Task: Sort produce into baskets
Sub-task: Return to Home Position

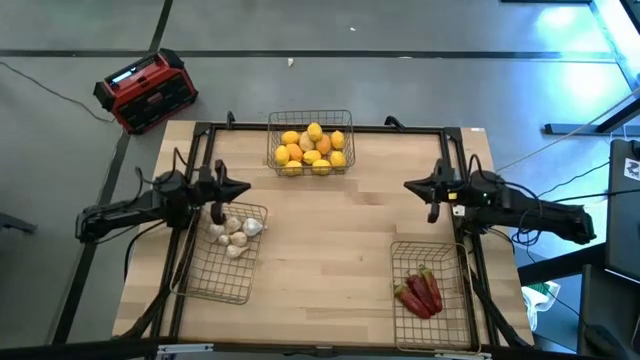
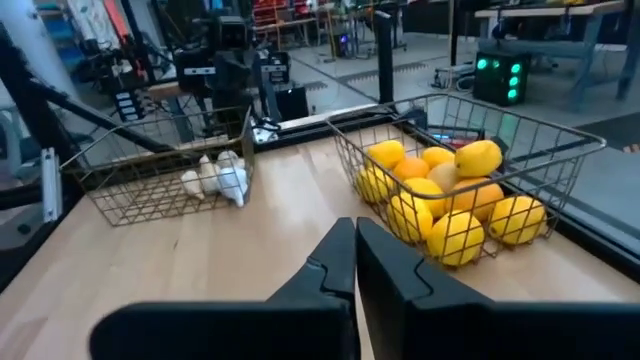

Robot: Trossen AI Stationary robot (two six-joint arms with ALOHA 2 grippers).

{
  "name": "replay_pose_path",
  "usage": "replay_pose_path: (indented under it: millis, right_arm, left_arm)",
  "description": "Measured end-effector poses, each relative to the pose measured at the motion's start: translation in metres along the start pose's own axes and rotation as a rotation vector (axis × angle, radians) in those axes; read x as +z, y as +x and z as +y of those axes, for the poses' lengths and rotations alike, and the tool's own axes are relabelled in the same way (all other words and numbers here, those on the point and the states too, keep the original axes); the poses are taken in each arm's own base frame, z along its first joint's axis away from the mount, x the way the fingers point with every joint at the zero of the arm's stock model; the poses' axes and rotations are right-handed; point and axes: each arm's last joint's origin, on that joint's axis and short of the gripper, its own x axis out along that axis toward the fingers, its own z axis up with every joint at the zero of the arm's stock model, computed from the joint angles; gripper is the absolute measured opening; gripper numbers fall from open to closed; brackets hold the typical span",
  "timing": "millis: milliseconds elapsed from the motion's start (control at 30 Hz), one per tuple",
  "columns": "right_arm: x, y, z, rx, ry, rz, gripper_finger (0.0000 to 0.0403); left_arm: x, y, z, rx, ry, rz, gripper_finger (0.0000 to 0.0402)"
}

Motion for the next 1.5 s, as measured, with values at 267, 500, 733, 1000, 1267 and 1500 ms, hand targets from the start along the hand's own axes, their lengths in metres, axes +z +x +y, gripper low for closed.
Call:
replay_pose_path:
  millis: [267,500,733,1000,1267,1500]
  right_arm:
    - [-0.015,0.003,-0.003,-0.014,-0.006,-0.082,0.0014]
    - [-0.03,0.002,-0.005,-0.013,-0.008,-0.111,0.0014]
    - [-0.047,0.004,-0.007,-0.004,-0.002,-0.185,0.0014]
    - [-0.056,0.004,-0.007,0.021,-0.005,-0.131,0.0014]
    - [-0.059,0.005,-0.007,0.058,0.029,-0.098,0.0014]
    - [-0.059,0.005,-0.007,0.063,0.09,-0.095,0.0014]
  left_arm:
    - [-0.011,0.003,0.002,-0.003,0.058,-0.023,0.0013]
    - [-0.016,0.003,0.003,0.01,0.077,0.035,0.0013]
    - [-0.016,0.003,0.003,0.012,0.1,0.036,0.0013]
    - [-0.016,0.003,0.003,0.013,0.1,0.036,0.0013]
    - [-0.016,0.003,0.003,0.013,0.1,0.037,0.0013]
    - [-0.016,0.003,0.003,0.013,0.1,0.037,0.0013]
